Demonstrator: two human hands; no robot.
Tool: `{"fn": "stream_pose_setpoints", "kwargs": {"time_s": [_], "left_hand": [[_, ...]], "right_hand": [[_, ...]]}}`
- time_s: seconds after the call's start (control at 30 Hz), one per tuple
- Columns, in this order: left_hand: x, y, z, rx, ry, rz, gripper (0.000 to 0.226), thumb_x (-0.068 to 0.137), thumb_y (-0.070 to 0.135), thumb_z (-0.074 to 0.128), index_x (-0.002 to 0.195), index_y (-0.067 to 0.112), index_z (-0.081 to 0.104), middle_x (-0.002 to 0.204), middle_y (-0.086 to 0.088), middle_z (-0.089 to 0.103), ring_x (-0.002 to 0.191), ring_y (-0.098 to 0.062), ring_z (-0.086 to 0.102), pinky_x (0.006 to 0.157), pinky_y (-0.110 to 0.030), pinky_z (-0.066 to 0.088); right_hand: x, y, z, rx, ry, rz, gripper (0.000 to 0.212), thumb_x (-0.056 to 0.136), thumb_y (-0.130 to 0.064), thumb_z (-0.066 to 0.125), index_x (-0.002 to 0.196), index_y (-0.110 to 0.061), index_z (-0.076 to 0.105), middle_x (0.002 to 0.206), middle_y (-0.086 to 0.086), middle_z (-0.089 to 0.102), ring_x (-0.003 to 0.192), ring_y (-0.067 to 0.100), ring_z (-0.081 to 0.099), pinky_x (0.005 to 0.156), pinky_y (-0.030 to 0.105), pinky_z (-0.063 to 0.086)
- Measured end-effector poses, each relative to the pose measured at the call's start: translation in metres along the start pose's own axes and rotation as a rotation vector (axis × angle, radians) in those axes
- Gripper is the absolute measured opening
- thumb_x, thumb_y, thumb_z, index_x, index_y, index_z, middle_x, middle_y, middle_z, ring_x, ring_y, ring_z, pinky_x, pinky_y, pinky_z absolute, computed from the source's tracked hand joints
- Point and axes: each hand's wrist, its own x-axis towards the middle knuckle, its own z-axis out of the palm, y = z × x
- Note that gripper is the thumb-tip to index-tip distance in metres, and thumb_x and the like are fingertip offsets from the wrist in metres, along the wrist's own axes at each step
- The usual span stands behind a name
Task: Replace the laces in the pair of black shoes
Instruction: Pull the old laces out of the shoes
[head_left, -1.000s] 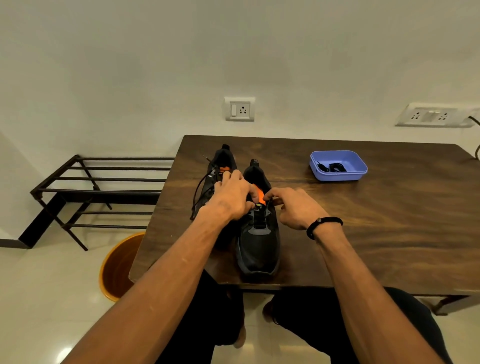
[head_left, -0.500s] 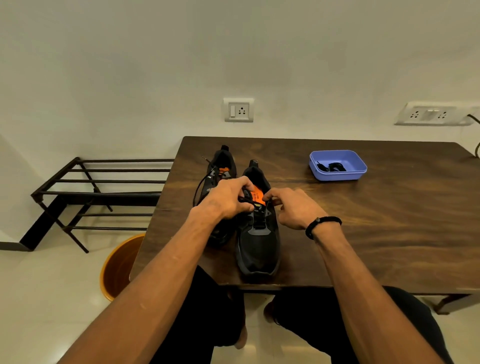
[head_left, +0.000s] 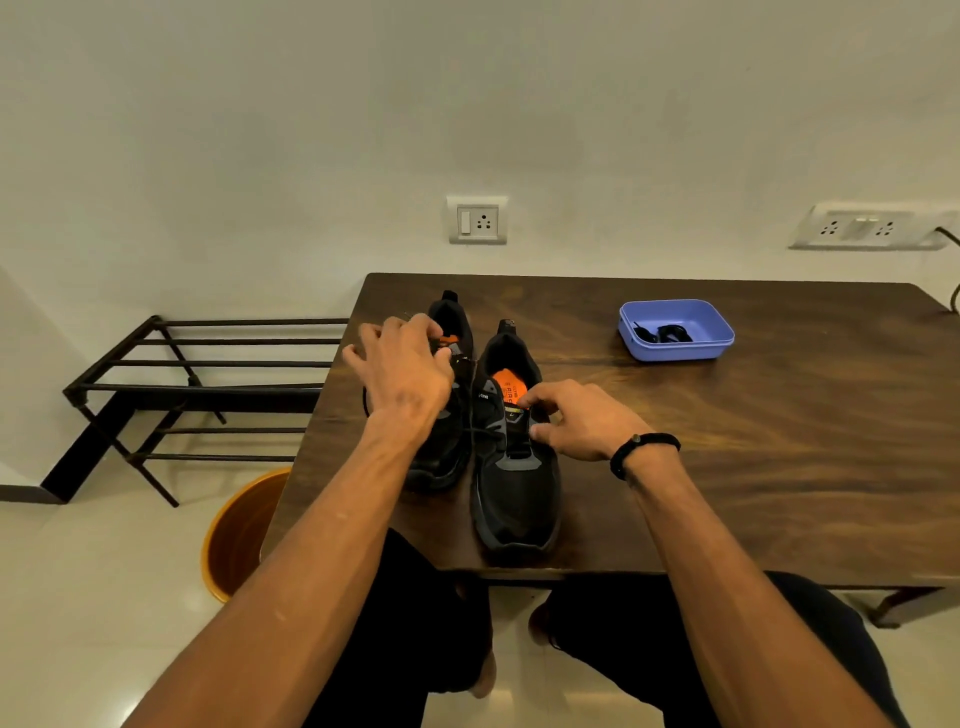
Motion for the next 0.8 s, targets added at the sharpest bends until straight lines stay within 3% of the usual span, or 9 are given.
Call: {"fn": "stream_pose_setpoints", "kwargs": {"time_s": [0.03,0.1,0.17,0.27,0.37,0.53,0.67,0.8], "left_hand": [[0.000,0.002,0.004,-0.002,-0.010,0.038,0.026,0.091,0.039,0.073,0.115,0.033,0.066,0.123,-0.003,0.060,0.127,-0.029,0.046,0.108,-0.054,0.038],[0.000,0.008,0.008,-0.098,-0.063,0.161,0.024,0.090,0.037,0.075,0.112,0.032,0.067,0.112,0.000,0.062,0.112,-0.023,0.056,0.098,-0.046,0.050],[-0.003,0.013,0.011,-0.257,-0.290,0.255,0.018,0.095,0.028,0.071,0.113,0.029,0.071,0.090,0.006,0.068,0.087,-0.011,0.065,0.085,-0.032,0.057],[-0.008,0.018,0.013,-0.187,-0.546,0.380,0.015,0.100,0.022,0.064,0.108,0.028,0.075,0.084,0.009,0.068,0.077,-0.005,0.063,0.082,-0.028,0.056],[-0.009,0.016,0.017,-0.154,-0.593,0.349,0.009,0.097,0.023,0.069,0.096,0.030,0.074,0.086,0.008,0.067,0.078,-0.005,0.061,0.079,-0.029,0.052],[-0.010,0.017,0.020,-0.101,-0.578,0.345,0.015,0.089,0.026,0.078,0.084,0.037,0.068,0.087,0.012,0.063,0.088,-0.011,0.063,0.089,-0.042,0.057],[-0.012,0.023,0.020,-0.049,-0.561,0.282,0.008,0.088,0.032,0.075,0.083,0.038,0.071,0.094,0.013,0.067,0.093,-0.014,0.065,0.090,-0.046,0.056],[-0.013,0.027,0.020,-0.006,-0.563,0.231,0.011,0.086,0.027,0.068,0.080,0.036,0.070,0.093,0.012,0.070,0.095,-0.018,0.067,0.091,-0.045,0.055]], "right_hand": [[0.001,-0.002,0.003,-0.004,-0.018,-0.011,0.036,0.100,-0.032,0.066,0.136,-0.029,0.064,0.136,0.004,0.062,0.118,0.023,0.061,0.095,0.034,0.049],[0.004,-0.008,0.013,0.002,-0.020,0.011,0.028,0.102,-0.041,0.059,0.124,-0.028,0.070,0.130,0.008,0.057,0.112,0.025,0.059,0.097,0.037,0.049],[0.006,-0.013,0.024,-0.001,0.009,0.069,0.025,0.105,-0.040,0.054,0.119,-0.026,0.070,0.127,0.009,0.045,0.117,0.030,0.052,0.104,0.042,0.046],[0.008,-0.017,0.034,0.016,0.083,0.131,0.018,0.105,-0.030,0.055,0.113,-0.021,0.069,0.127,0.011,0.039,0.124,0.035,0.044,0.107,0.044,0.041],[0.008,-0.020,0.040,0.030,0.150,0.126,0.015,0.104,-0.023,0.056,0.110,-0.014,0.066,0.124,0.012,0.037,0.118,0.036,0.045,0.099,0.042,0.045],[0.004,-0.025,0.051,-0.023,0.310,0.048,0.007,0.100,-0.015,0.056,0.106,-0.011,0.054,0.117,0.010,0.037,0.094,0.033,0.054,0.076,0.038,0.049],[0.000,-0.023,0.053,0.026,0.388,0.038,0.008,0.100,-0.019,0.053,0.101,-0.011,0.051,0.111,0.008,0.043,0.086,0.027,0.055,0.072,0.037,0.045],[-0.002,-0.018,0.050,0.221,0.524,0.148,0.010,0.090,-0.013,0.053,0.083,-0.010,0.048,0.089,0.009,0.055,0.080,0.024,0.051,0.065,0.035,0.035]]}}
